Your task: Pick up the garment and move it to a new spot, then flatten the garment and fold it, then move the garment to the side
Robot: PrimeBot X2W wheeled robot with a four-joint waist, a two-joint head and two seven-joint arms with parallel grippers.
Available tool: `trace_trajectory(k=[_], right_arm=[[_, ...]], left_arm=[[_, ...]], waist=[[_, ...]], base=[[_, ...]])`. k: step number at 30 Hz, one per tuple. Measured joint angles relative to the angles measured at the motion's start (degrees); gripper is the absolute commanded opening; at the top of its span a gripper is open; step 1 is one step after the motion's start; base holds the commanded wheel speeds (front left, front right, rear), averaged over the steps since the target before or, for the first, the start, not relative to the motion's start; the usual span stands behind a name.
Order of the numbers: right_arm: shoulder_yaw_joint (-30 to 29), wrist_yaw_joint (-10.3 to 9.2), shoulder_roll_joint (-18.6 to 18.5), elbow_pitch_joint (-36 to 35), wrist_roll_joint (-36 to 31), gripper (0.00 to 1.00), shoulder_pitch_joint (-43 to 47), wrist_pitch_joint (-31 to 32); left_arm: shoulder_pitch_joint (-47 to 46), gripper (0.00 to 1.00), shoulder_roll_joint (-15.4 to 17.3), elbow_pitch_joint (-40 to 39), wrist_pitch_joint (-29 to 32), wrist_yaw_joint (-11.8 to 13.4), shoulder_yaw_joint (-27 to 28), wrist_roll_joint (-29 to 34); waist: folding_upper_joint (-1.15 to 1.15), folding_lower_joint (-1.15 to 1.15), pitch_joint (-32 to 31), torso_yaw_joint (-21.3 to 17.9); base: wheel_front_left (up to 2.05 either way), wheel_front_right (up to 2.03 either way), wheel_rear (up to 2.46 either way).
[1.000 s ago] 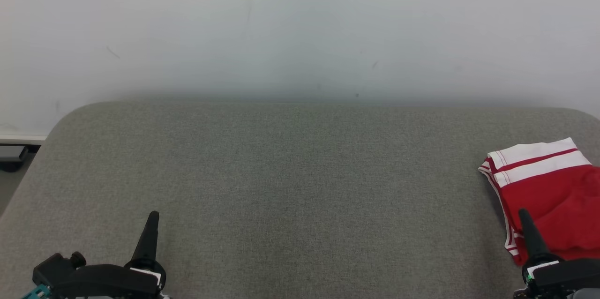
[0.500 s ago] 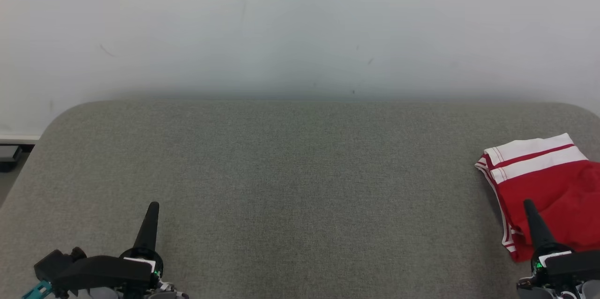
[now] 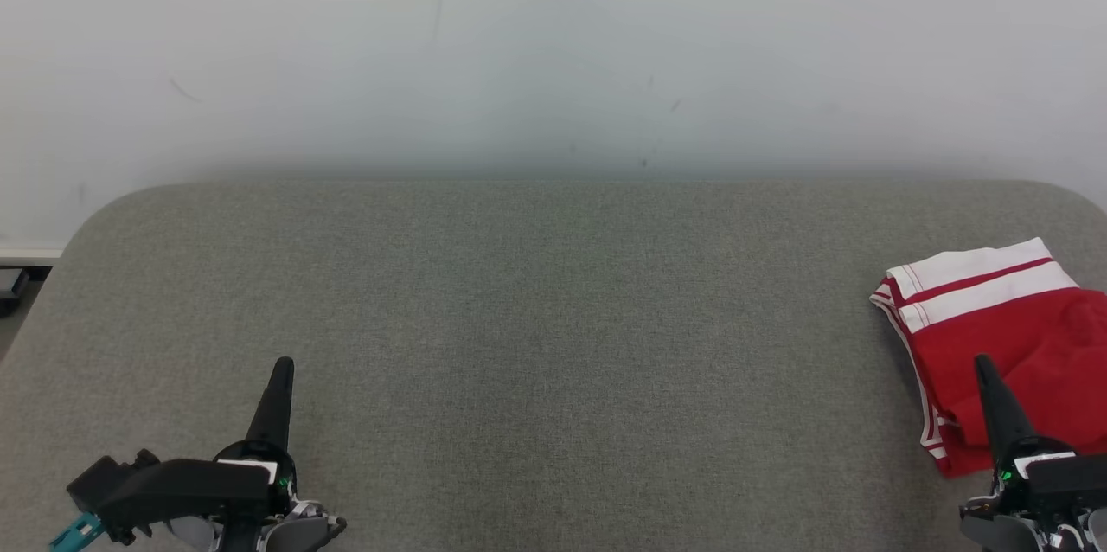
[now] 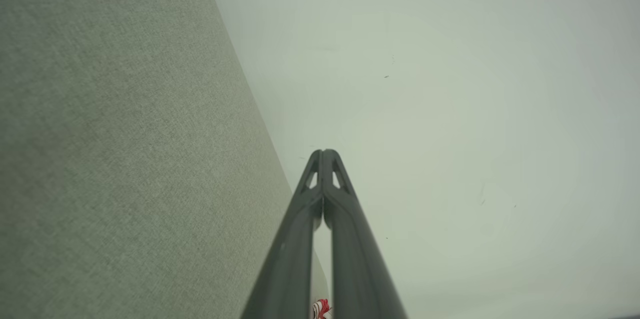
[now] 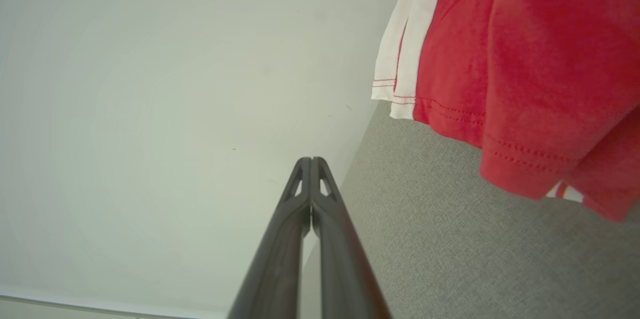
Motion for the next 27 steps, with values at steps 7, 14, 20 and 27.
trace_trajectory(k=[7, 14, 20, 27], right_arm=[[-0.52, 0.00, -0.07, 0.41, 2.80, 0.00, -0.97, 0.58], [-1.04, 0.00, -0.11, 0.76, 5.63, 0.00, -1.74, 1.34], [-1.46, 0.00, -0.14, 1.05, 7.83, 0.00, -2.21, 1.86], [-1.91, 0.00, -0.18, 1.36, 10.06, 0.00, -3.13, 2.52]], left_arm=[[-0.88, 0.00, -0.63, 1.12, 0.18, -0.58, 0.51, -2.70], [-1.71, 0.00, -1.32, 2.11, 0.44, -1.35, 0.97, -5.24], [-2.55, 0.00, -1.85, 2.97, 0.57, -1.90, 1.38, -7.23], [-3.55, 0.00, -2.41, 3.86, 0.77, -2.50, 1.87, -9.46]], waist=[[0.00, 0.00, 0.28, -0.33], [0.00, 0.00, 0.56, -0.66], [0.00, 0.00, 0.80, -0.94], [0.00, 0.00, 1.08, -1.26]], base=[[0.00, 0.00, 0.00], [0.00, 0.00, 0.00], [0.00, 0.00, 0.00], [0.00, 0.00, 0.00]])
